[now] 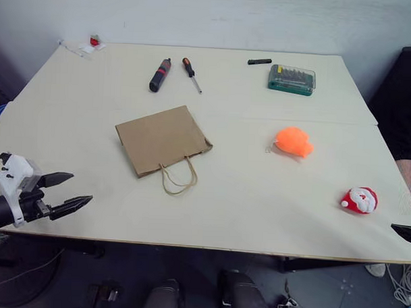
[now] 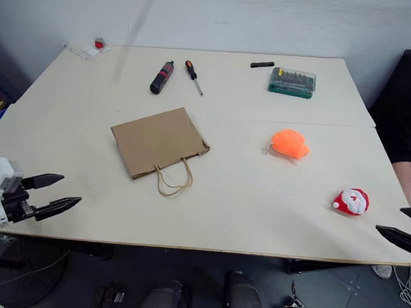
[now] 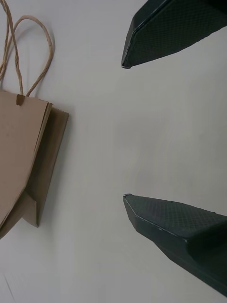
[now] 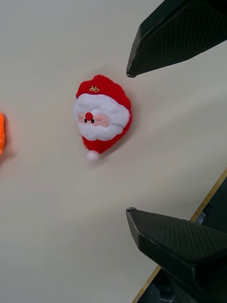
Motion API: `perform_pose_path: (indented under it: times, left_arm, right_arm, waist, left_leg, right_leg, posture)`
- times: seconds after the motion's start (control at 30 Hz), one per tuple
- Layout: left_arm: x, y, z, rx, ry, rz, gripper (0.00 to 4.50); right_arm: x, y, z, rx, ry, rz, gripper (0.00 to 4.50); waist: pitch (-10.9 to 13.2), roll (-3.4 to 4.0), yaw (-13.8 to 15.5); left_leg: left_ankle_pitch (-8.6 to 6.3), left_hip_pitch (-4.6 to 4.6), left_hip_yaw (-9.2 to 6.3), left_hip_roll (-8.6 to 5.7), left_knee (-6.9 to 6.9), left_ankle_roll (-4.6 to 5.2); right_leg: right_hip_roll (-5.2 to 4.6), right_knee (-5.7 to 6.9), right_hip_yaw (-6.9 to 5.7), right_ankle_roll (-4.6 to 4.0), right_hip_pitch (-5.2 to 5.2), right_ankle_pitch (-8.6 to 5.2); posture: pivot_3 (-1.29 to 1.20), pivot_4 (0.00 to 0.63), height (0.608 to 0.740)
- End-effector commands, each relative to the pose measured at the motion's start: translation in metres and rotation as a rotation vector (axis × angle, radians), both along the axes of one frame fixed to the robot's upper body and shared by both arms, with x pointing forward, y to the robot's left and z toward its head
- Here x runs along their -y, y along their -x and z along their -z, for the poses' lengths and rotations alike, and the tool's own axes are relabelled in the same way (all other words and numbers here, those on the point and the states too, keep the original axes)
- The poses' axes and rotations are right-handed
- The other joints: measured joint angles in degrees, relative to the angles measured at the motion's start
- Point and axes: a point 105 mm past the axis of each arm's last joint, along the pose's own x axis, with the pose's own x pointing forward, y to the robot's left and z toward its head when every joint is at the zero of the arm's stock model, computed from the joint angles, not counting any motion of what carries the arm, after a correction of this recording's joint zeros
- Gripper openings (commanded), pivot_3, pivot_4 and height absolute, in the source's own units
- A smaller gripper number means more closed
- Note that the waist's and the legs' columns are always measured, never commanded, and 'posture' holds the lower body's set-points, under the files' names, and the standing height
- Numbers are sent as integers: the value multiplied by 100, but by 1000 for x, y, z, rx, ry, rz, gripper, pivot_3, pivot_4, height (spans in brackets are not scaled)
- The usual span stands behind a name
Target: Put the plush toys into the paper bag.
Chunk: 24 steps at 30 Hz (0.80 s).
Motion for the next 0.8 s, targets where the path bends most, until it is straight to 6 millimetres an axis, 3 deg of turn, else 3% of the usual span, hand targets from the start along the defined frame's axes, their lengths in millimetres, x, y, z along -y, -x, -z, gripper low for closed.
perform_pose_path:
  times: [0.03,0.33,0.53,0.63,0.73,0.8]
  left_arm:
    - [0,-2,-4,22,-3,4,4454]
    - [-1,-7,-4,19,-14,11,4454]
    - [15,-15,-10,39,-20,78,4454]
    - [42,-28,-29,101,28,161,4454]
    - [76,-36,-40,123,3,302,4454]
    - [94,-39,-37,127,-79,398,4454]
  right_arm:
    - [-3,0,-6,28,13,-15,4500]
    - [-1,-5,-10,90,40,11,4500]
    - [-11,-10,-16,131,62,-24,4500]
    - [-34,-18,-30,185,67,-75,4500]
    - [-83,-23,-50,257,-9,-200,4500]
    - [-116,-20,-55,264,-48,-302,4500]
  waist:
    - [0,0,1]
    - [0,0,6]
    - [0,1,3]
    - [0,0,9]
    - [0,2,12]
    - [-1,2,16]
  left_leg:
    - [0,0,0,0,0,0]
    - [0,-1,0,0,0,-1]
    - [2,0,0,0,1,-4]
    - [4,0,0,0,3,-5]
    - [7,-1,0,0,14,-9]
    - [15,-1,0,-1,14,-25]
  right_leg:
    - [0,0,0,0,0,0]
    - [0,0,0,0,0,0]
    - [1,5,-1,1,-1,0]
    - [1,9,-2,2,1,1]
    - [0,17,-1,6,2,4]
    - [2,18,-2,7,1,4]
  posture:
    - [0,150,740]
    - [0,150,740]
    - [0,150,740]
    - [0,150,740]
    - [0,150,740]
    - [0,150,740]
